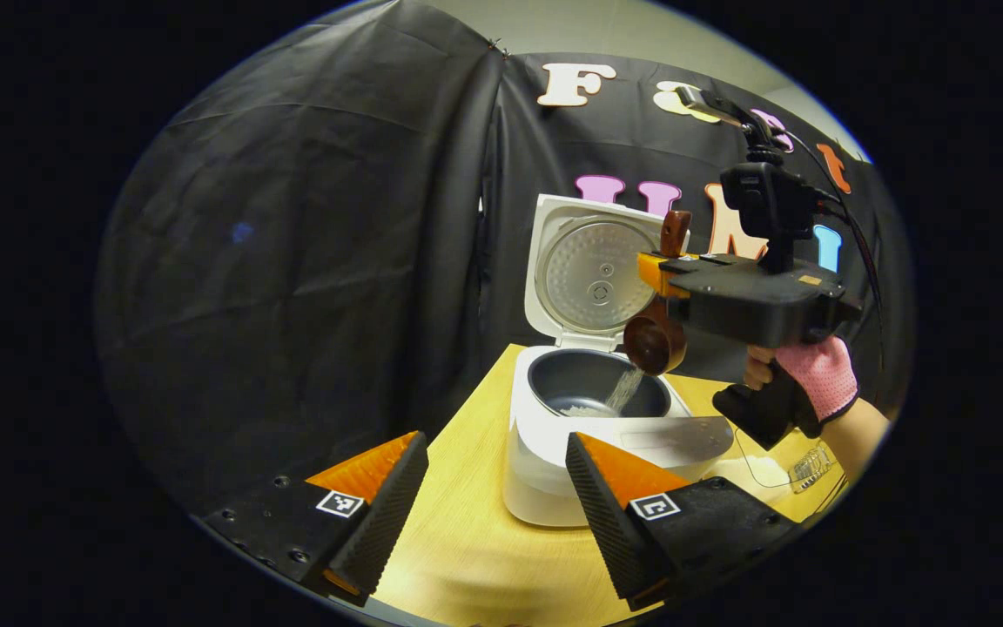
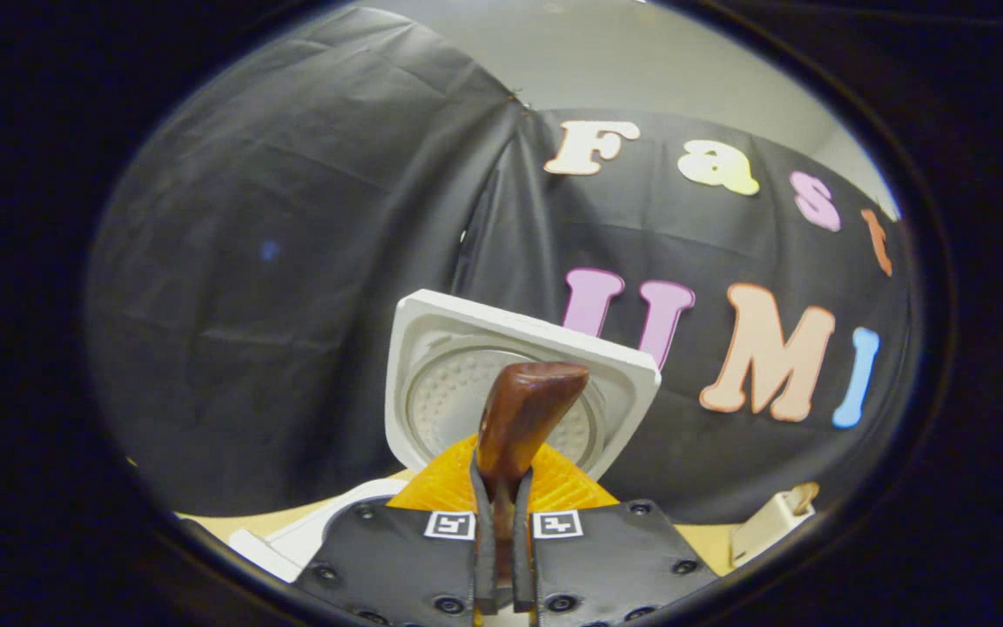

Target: Close the left gripper, press the button to open the rice cooker; take a wooden spoon from the chopstick holder with the right hand, scoop a spoonful of rice and pour it into the rice cooker, then put the wooden spoon back into the chopstick holder.

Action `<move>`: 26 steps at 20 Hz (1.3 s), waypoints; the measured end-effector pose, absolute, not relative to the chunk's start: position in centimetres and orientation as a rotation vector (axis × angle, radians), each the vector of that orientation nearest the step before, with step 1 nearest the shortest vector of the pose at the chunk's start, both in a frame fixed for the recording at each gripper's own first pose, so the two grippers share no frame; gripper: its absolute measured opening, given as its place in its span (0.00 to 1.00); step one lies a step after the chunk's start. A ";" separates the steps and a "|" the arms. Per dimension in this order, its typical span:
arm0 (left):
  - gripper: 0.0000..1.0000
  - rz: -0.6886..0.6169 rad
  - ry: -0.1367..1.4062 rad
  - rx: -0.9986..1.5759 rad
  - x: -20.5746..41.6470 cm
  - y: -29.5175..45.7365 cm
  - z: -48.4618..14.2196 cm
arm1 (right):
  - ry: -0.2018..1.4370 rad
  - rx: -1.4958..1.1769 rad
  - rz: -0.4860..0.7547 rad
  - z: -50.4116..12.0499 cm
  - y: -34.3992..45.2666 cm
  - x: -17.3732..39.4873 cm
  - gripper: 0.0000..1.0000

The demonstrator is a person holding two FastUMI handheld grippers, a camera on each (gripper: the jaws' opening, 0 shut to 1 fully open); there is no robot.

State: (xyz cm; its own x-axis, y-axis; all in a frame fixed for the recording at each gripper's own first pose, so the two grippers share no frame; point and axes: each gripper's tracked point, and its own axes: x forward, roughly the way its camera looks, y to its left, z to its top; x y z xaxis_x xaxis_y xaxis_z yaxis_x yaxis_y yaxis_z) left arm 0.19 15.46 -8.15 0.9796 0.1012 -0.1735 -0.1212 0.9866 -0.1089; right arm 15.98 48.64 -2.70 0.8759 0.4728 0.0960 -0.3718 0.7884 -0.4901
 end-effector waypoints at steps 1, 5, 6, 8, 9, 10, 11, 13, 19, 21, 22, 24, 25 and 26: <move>0.95 0.116 0.171 -0.120 0.1 15.5 -8.2 | -0.249 -0.534 0.461 -2.6 49.0 15.6 0.12; 0.91 0.118 0.168 -0.120 0.0 15.5 -8.2 | -0.310 -0.655 0.469 -3.2 49.5 14.3 0.12; 0.94 0.113 0.168 -0.116 -0.1 15.4 -8.3 | -0.308 -0.657 0.470 -3.4 49.4 14.1 0.10; 0.94 0.102 0.166 -0.108 -0.2 15.3 -8.2 | -0.289 -0.628 0.472 -3.2 49.1 14.1 0.10; 0.95 0.095 0.163 -0.106 -0.3 15.3 -8.1 | -0.271 -0.595 0.476 -2.9 49.0 14.3 0.11; 0.94 0.088 0.160 -0.105 -0.3 15.2 -8.0 | -0.244 -0.542 0.484 -2.8 48.7 14.3 0.11; 0.95 0.081 0.157 -0.101 -0.3 15.2 -8.1 | -0.203 -0.464 0.503 -2.6 48.3 14.4 0.11; 0.94 0.067 0.150 -0.091 -0.4 15.1 -7.8 | -0.107 -0.285 0.535 -2.3 47.4 14.7 0.10; 0.94 0.015 0.136 -0.075 0.3 11.7 -6.3 | 0.048 0.127 0.575 1.6 40.9 14.9 0.09; 0.94 -0.011 0.142 -0.072 0.4 10.5 -6.1 | 0.092 0.280 0.564 2.9 37.7 15.5 0.09; 0.95 -0.025 0.140 -0.068 0.4 9.8 -5.8 | 0.107 0.356 0.548 3.5 35.8 15.7 0.09; 0.95 -0.053 0.134 -0.057 0.5 8.3 -5.2 | 0.116 0.476 0.496 4.3 30.9 16.4 0.12; 0.94 -0.068 0.132 -0.049 0.5 7.5 -5.1 | 0.107 0.519 0.454 4.5 27.8 16.5 0.10; 0.94 -0.084 0.133 -0.038 0.4 6.6 -4.9 | 0.095 0.542 0.411 4.6 24.7 16.6 0.09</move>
State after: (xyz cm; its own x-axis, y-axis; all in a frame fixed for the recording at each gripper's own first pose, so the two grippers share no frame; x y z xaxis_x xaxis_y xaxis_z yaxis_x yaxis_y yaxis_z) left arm 0.44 6.57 -4.89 0.9877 -0.0856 -0.1309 0.0806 0.9958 -0.0431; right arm 16.59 24.65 4.63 0.9146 0.4039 0.0191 -0.3543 0.7777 0.5193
